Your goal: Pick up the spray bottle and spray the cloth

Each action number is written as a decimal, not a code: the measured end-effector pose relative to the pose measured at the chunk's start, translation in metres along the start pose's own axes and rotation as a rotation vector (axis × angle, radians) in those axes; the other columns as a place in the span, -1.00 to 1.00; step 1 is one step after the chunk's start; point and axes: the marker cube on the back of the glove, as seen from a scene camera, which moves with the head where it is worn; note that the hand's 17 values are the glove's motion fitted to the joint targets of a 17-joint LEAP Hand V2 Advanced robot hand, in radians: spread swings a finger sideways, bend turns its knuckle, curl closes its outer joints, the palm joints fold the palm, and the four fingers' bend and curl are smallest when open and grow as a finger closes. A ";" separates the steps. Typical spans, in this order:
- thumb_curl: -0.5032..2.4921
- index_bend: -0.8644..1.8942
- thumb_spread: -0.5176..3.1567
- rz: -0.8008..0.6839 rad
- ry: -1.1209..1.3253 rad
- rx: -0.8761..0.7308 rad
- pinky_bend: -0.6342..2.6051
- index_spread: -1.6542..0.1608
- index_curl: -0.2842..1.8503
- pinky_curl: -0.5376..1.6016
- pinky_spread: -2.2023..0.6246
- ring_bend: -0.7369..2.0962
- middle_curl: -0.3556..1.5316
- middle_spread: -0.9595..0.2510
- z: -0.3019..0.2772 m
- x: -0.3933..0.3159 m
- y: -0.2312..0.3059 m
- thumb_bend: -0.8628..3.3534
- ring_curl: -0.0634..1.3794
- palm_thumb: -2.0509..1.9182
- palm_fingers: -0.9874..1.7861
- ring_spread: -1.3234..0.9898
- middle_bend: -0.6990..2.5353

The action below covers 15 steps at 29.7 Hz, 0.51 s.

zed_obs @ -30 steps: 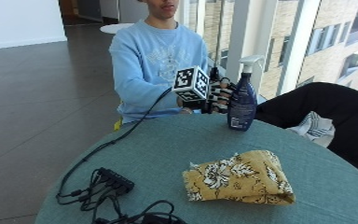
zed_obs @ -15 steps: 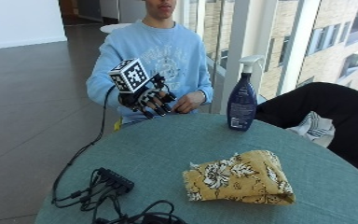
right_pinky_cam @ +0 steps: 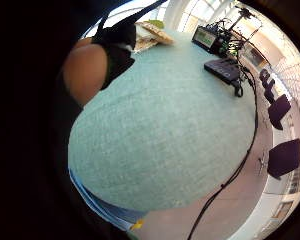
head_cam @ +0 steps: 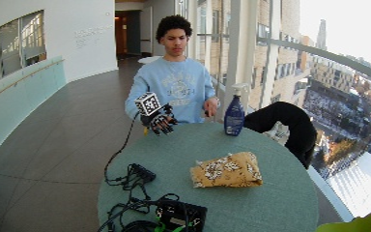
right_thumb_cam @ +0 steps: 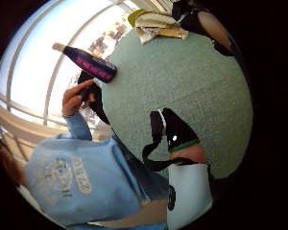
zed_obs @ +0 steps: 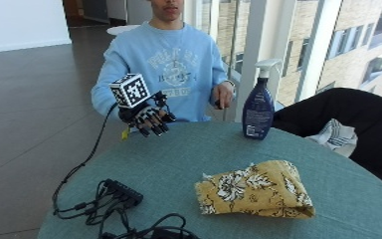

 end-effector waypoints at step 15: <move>-0.38 -0.28 -0.14 -0.019 0.003 -0.016 -0.50 0.38 -0.49 -0.18 0.73 -0.28 -0.17 0.42 -0.002 -0.002 0.000 -0.60 -0.44 0.40 0.21 0.13 -0.39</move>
